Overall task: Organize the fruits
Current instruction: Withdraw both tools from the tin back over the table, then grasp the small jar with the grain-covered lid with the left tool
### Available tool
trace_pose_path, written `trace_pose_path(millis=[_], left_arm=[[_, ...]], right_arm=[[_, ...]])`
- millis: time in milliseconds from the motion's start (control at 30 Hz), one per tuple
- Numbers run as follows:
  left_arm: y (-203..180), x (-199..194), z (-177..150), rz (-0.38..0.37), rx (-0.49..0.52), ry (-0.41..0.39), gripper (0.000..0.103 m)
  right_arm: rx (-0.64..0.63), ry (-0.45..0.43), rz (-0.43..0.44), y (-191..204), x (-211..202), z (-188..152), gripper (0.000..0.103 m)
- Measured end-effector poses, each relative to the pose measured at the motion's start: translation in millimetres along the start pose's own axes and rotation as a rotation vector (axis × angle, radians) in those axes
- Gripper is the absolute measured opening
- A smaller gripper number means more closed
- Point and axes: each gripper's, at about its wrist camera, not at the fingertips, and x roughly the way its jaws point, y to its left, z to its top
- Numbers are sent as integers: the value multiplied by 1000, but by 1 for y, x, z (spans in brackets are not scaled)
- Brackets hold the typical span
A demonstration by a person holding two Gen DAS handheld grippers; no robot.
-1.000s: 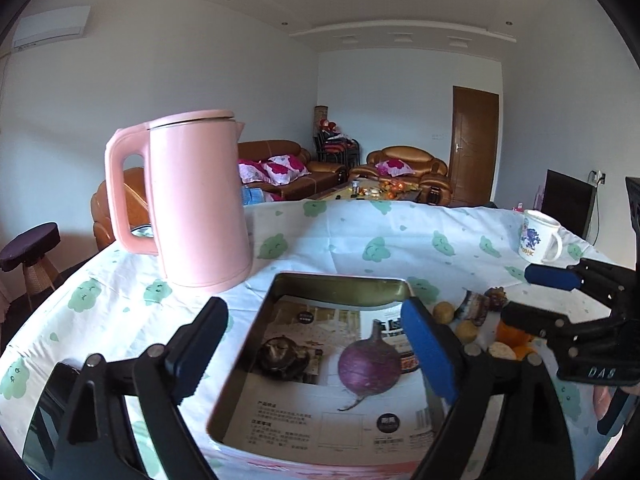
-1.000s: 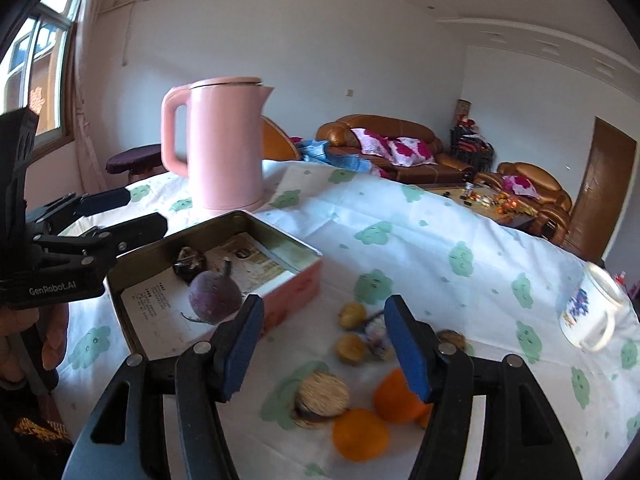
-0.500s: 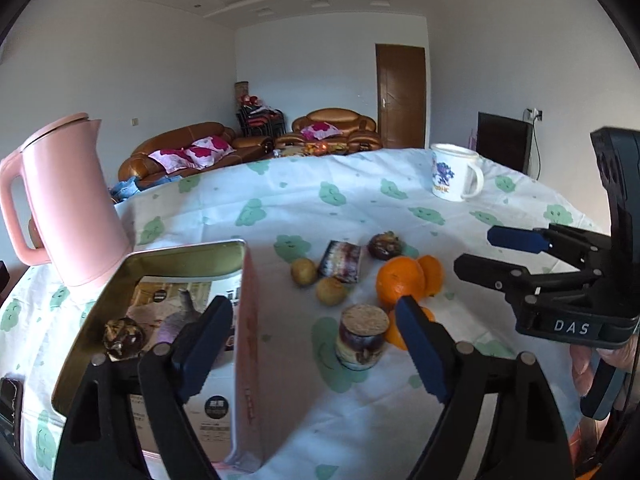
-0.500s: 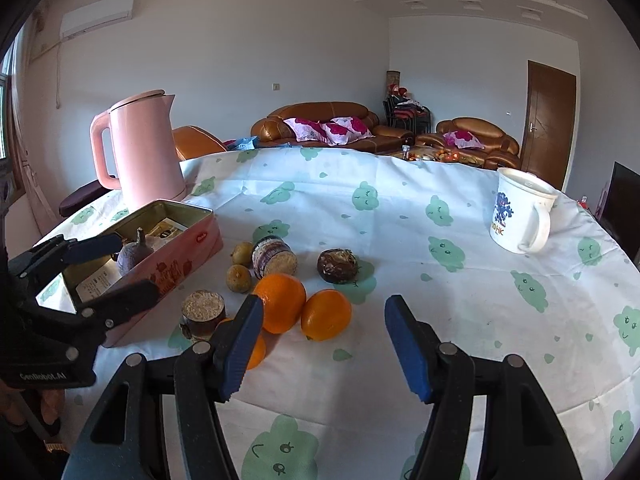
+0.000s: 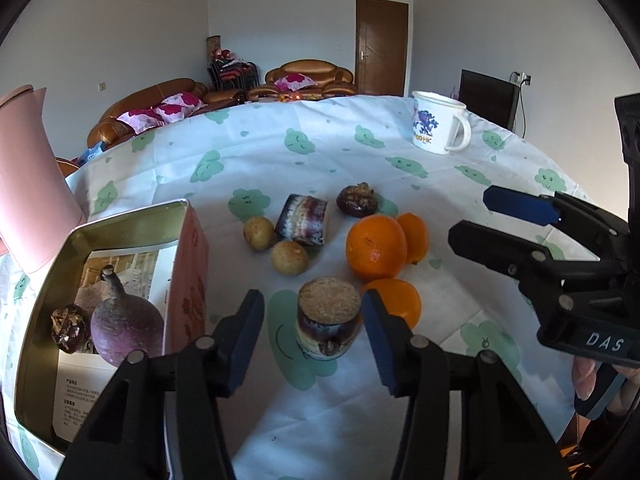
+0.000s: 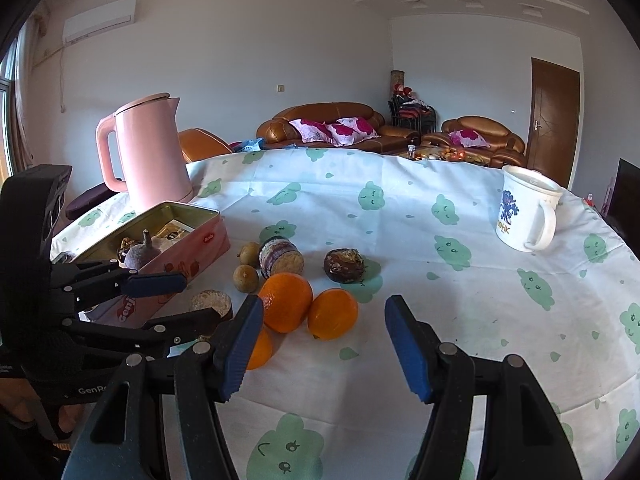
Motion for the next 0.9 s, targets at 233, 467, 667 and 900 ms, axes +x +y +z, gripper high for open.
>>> trace_pose_path(millis=[233, 467, 667, 900], left_arm=[[5, 7, 4, -18, -12, 25, 53], [18, 5, 2, -52, -43, 20, 62], [25, 5, 1, -54, -25, 18, 63], [20, 6, 1, -50, 21, 28, 51]], right_arm=[[-21, 24, -9, 4, 5, 1, 65], [-11, 26, -13, 2, 5, 0, 65], [-16, 38, -14, 4, 6, -1, 65], [8, 45, 21, 3, 6, -13, 65]])
